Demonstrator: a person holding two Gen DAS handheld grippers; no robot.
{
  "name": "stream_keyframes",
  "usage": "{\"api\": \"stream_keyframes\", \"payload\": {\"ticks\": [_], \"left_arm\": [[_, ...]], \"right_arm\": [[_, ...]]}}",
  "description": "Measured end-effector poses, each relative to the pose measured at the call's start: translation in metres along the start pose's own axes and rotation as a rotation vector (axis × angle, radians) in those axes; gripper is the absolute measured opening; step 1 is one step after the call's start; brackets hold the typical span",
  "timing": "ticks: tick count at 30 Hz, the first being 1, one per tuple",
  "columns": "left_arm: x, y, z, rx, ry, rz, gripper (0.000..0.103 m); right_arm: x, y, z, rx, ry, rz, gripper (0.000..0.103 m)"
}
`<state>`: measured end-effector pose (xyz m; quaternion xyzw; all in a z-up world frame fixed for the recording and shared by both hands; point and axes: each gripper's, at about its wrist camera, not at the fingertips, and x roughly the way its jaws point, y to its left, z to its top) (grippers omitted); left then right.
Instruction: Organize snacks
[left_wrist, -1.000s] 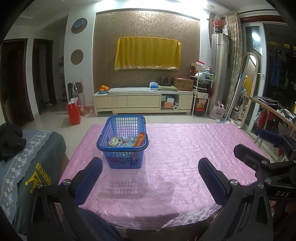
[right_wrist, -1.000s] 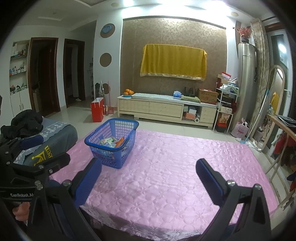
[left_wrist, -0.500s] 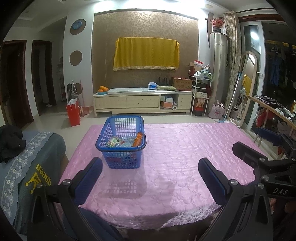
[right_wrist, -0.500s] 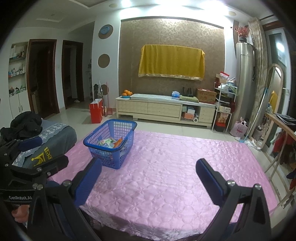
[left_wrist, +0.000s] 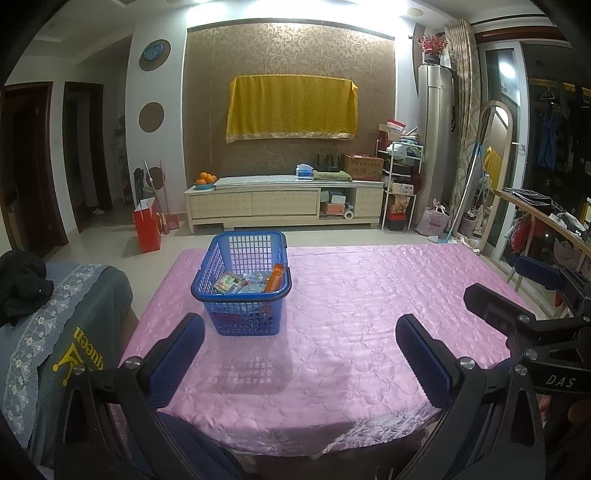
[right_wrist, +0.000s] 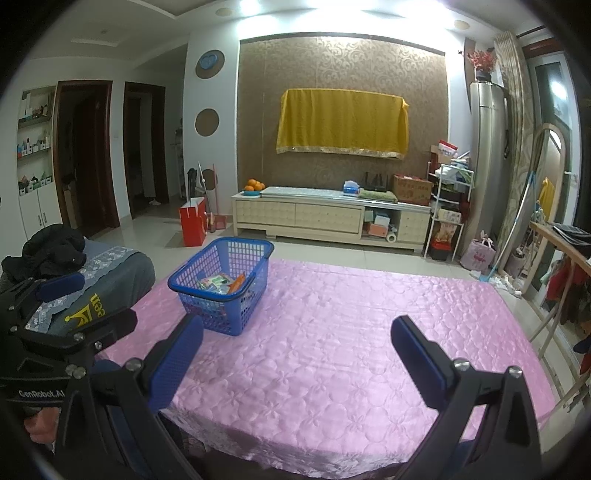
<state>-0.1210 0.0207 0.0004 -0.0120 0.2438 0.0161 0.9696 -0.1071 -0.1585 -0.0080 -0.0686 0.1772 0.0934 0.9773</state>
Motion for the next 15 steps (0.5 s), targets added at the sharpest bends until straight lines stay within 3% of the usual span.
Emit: {"api": "stream_keyframes", "payload": {"ticks": [15], "left_arm": [[-0.0031,0.0019,-0.0011,-0.006,0.010,-0.006,0.103]], "right_arm": [[-0.0002,0.0030,-0.0009,0.004,0.004,0.002,0.103]]}}
